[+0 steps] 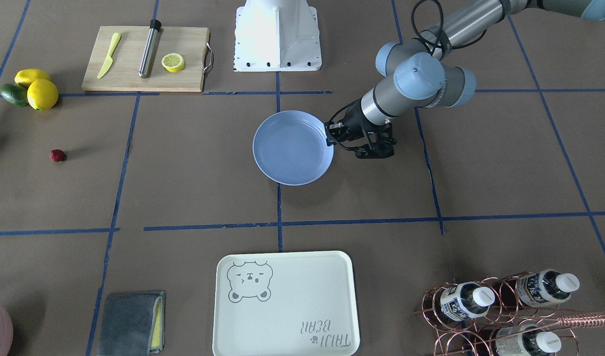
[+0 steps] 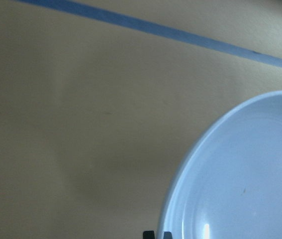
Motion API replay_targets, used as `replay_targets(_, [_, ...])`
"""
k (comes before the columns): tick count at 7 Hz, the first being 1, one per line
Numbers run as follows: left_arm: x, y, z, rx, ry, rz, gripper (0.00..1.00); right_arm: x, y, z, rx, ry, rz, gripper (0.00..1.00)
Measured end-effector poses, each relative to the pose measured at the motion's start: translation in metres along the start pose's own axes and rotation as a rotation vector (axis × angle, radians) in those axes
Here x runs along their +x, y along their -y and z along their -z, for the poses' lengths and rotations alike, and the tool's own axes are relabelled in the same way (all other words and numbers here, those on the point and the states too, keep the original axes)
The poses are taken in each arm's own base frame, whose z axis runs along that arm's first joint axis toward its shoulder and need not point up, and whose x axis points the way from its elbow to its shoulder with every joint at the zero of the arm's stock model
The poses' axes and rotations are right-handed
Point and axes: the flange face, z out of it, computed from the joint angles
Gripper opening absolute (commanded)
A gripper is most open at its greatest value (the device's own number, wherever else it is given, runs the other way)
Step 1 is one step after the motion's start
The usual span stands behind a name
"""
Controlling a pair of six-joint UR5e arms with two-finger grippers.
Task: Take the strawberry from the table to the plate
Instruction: 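Slide the blue plate with the left gripper toward the table center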
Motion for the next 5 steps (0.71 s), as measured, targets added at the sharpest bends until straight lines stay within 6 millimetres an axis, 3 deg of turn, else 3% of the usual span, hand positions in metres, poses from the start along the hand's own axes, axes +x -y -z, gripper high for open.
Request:
replay_targets(1, [0.008,-0.009,-0.017,0.020,0.007,-0.006,0.00,-0.002,0.001,-0.003,-0.005,0.002,0.005,1.00])
replay_targets(3, [0.013,-0.017,-0.031,0.046,0.014,-0.014,0.00,-0.004,0.001,-0.004,-0.008,0.004,0.008,1.00])
replay_targets(4, [0.012,-0.016,-0.036,0.049,0.020,-0.013,0.13,-0.005,0.001,-0.005,-0.010,0.004,0.010,1.00])
replay_targets(5, [0.011,-0.015,-0.039,0.050,0.026,-0.011,0.47,-0.008,0.003,-0.008,-0.016,0.006,0.018,1.00])
